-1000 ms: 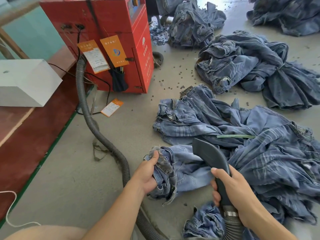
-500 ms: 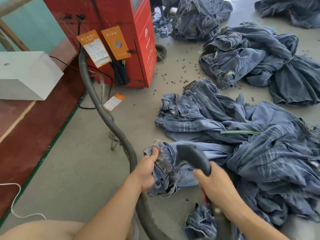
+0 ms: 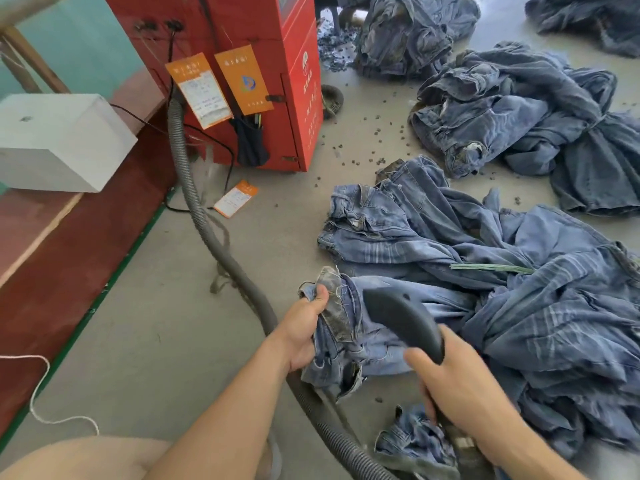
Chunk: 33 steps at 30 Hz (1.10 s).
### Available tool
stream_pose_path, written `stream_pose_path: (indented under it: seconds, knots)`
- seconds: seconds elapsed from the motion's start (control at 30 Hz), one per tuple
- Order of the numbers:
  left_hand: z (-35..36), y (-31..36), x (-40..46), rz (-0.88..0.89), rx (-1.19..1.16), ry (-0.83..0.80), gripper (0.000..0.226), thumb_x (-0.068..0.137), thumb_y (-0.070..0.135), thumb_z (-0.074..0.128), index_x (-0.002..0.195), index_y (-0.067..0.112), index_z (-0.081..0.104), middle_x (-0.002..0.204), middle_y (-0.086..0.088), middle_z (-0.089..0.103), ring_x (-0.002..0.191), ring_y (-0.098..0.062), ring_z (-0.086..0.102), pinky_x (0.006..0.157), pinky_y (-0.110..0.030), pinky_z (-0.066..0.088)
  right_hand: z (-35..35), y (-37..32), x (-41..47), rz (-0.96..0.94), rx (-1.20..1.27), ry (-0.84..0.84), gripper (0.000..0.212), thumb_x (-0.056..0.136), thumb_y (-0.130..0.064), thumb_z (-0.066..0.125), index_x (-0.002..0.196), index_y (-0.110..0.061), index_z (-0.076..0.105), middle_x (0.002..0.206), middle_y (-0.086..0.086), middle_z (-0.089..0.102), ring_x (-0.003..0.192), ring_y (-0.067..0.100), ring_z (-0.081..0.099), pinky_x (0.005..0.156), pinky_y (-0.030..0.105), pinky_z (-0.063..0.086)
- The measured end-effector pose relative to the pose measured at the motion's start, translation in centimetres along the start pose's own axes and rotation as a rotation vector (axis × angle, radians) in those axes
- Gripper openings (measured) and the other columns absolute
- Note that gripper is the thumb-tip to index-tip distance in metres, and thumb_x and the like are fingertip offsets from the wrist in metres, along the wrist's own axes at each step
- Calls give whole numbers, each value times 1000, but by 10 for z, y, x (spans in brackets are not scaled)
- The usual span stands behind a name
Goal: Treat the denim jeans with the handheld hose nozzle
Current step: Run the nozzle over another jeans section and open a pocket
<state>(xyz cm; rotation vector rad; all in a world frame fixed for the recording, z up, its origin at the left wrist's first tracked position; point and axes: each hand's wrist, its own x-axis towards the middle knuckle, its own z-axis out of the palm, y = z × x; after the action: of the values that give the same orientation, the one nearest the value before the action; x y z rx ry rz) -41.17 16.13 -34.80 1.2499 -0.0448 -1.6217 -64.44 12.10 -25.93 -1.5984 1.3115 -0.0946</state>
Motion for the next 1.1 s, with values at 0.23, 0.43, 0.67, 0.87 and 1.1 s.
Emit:
stream_pose_path:
  seconds: [0.23,0.43,0.67,0.87,1.1]
  knots:
    - [2,-7,-6,-34,-7,-90,51,110,40,40,137,3,61,138,-25,63,129,-40,61,110,-56,48,7,-17,35,-15,-69,21,13,94,-32,56,98,-19,53,56,6,66,38,16,57,42,27,43]
    - [5,-1,-5,104,-50,10,34,110,17,43,126,-4,64,121,-27,71,103,-37,74,78,-43,63,12,3,6,-16,-35,-102,17,88,-38,59,91,-23,52,50,4,62,35,19,56,41,26,41]
    - [5,-11,-4,44,-109,150,33,108,9,47,133,-8,61,135,-30,63,128,-45,59,106,-57,50,-21,2,24,39,439,71,16,94,-24,63,93,-11,55,60,16,58,46,28,50,45,38,47]
    - [7,-5,-13,34,-194,-55,37,103,12,51,130,-10,63,127,-30,67,113,-41,69,88,-50,60,-5,4,4,42,153,-33,7,87,-32,59,88,-26,55,54,12,61,40,29,55,47,38,48]
    - [-1,-7,-27,46,-103,-235,34,104,7,49,133,-6,63,131,-29,65,117,-41,68,94,-51,58,-10,-26,41,-19,-5,59,13,93,-26,56,96,-14,51,58,8,64,41,25,60,49,32,46]
